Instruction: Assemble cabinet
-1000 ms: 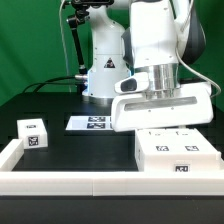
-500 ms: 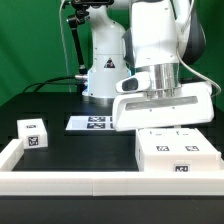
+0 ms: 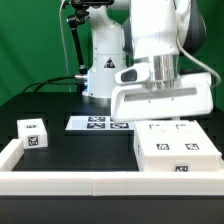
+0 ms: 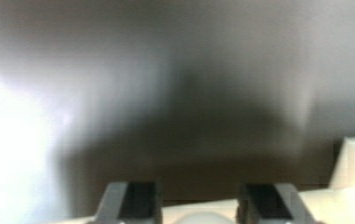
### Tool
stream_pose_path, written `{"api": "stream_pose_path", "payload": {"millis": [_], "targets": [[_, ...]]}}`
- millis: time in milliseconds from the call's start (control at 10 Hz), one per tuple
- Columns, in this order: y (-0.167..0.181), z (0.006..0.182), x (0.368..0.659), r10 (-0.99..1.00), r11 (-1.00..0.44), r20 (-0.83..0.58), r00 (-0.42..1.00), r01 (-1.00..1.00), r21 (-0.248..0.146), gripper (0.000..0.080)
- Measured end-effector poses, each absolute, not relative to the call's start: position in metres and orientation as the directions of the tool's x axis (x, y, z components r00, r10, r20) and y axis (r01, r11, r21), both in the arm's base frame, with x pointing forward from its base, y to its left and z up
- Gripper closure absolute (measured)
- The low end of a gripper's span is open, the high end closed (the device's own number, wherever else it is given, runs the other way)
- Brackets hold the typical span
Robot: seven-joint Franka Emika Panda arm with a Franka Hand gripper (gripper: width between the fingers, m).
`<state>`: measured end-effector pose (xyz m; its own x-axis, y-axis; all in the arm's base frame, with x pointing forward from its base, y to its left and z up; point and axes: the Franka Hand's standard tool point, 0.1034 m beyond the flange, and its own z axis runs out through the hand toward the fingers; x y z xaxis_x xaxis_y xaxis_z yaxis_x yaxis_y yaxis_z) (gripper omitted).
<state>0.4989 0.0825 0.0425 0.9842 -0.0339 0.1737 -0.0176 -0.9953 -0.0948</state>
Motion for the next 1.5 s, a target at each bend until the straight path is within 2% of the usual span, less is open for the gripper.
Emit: {"api": "stream_pose_path", "payload": {"millis": [200, 700, 1100, 1300, 1500], "targets": [[0.082, 0.073, 0.501, -0.026, -0.996, 0.153, 0.988, -0.012, -0.092, 0.0594], [0.082, 0.128, 0.516, -0.019, -0.996, 0.132, 0.991, -0.007, -0.093, 0.0606], [0.082, 0.126, 0.515, -0.016, -0.996, 0.129, 0.992, -0.004, -0.092, 0.0625], [0.080, 0.136, 0.525, -0.009, -0.996, 0.116, 0.993, 0.002, -0.092, 0.0646], [0.080, 0.136, 0.526, -0.008, -0.996, 0.117, 0.993, 0.002, -0.093, 0.0625]]}}
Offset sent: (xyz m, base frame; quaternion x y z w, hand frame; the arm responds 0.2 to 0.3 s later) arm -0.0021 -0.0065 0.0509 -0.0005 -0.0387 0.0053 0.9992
